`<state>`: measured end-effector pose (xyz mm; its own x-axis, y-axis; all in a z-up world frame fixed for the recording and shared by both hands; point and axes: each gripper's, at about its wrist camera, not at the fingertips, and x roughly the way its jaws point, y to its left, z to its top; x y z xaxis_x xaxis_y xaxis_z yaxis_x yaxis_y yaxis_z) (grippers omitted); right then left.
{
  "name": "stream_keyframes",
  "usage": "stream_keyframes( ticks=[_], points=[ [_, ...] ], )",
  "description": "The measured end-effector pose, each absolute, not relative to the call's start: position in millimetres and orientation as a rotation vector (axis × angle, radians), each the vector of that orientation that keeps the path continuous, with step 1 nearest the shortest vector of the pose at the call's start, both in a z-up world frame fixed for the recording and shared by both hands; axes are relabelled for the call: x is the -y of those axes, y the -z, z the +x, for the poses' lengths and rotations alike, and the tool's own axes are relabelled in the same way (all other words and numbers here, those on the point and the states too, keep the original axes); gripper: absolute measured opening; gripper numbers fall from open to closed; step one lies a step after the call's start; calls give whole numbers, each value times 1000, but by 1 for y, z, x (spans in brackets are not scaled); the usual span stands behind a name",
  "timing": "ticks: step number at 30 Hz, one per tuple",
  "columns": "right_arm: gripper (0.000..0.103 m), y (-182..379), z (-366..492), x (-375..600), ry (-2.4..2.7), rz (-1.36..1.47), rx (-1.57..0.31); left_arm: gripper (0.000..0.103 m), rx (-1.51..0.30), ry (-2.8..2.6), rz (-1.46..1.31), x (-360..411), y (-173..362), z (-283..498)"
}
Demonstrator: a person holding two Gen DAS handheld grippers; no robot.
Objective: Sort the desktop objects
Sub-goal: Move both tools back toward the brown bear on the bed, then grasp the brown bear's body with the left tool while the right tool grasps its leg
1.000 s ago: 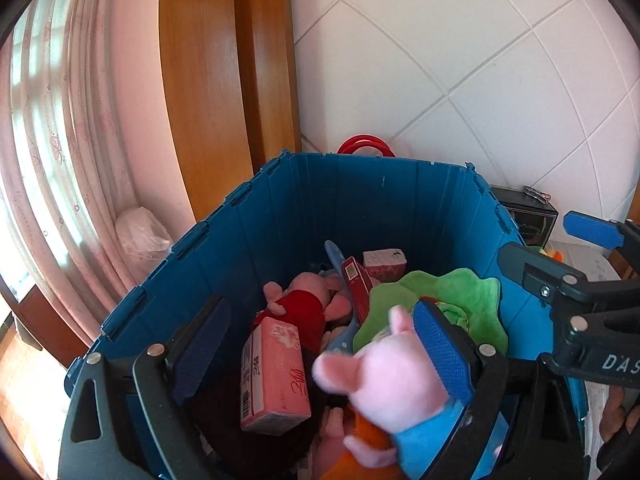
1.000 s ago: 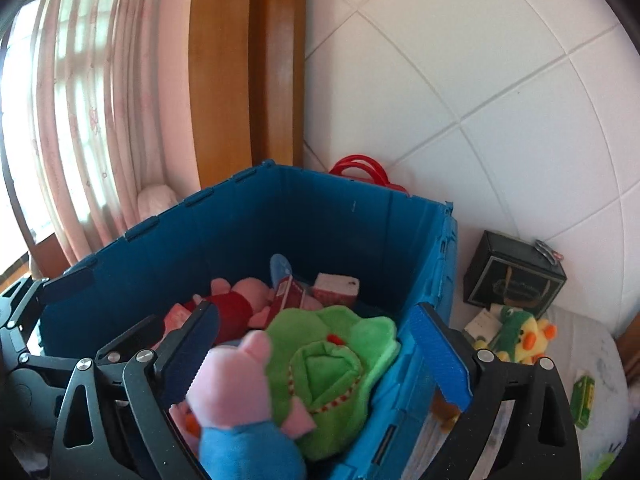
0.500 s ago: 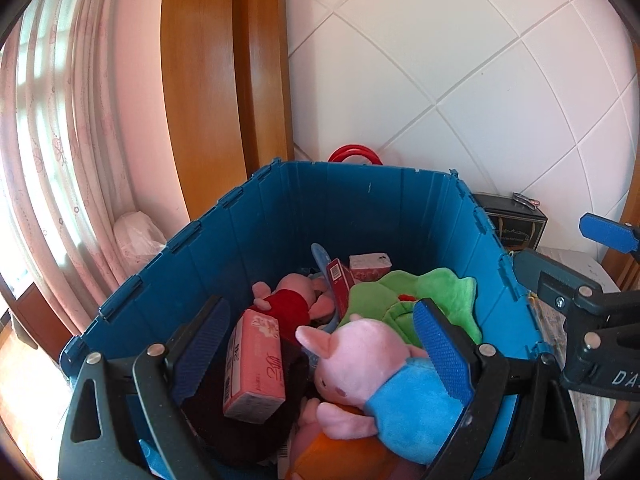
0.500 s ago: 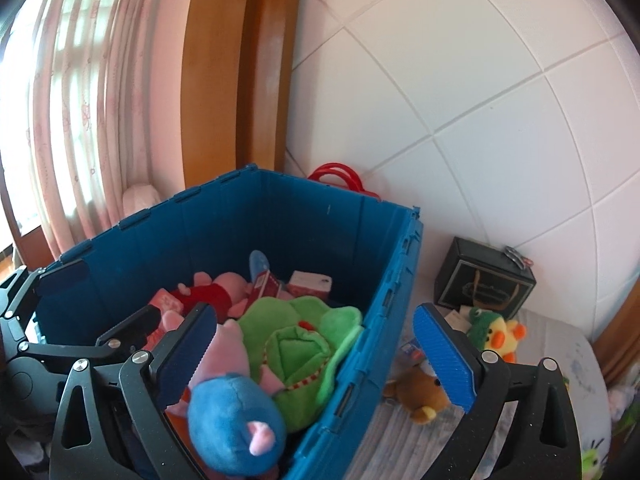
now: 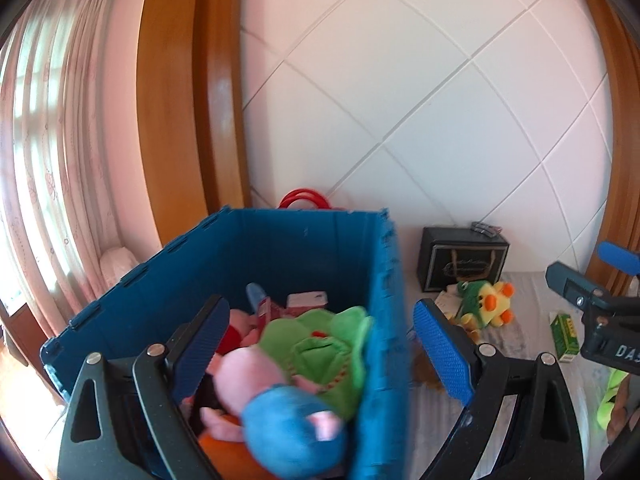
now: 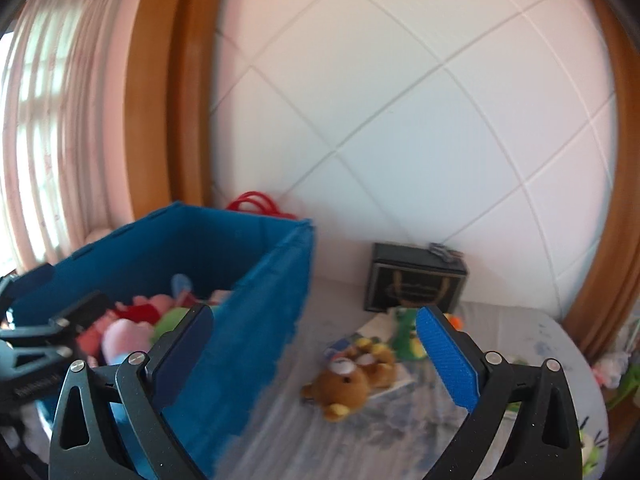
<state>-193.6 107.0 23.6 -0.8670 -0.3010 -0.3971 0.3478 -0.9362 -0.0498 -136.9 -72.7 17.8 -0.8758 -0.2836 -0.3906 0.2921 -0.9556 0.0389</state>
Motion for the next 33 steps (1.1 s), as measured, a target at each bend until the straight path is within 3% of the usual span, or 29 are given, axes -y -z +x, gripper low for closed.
stream_keyframes(
  ticks=[8,17,22,30,33],
  points=[
    [103,8,-241,-268,2828,691,-120,94,-43,2878,503,-58,-10,-174],
    [103,79,-296,-411,2906,1060,-19,94,-47,2842,842,-98,63,-261],
    [103,117,-317,-419,2835,1204,41,94,-100,2747,1024,-83,122,-304],
    [103,177,-375,-352,2632,1339,17,94,-217,2644,1292,-68,217,-376],
    [103,192,-400,-324,2572,1358,-4,94,-154,2623,1342,-74,246,-401]
  ],
)
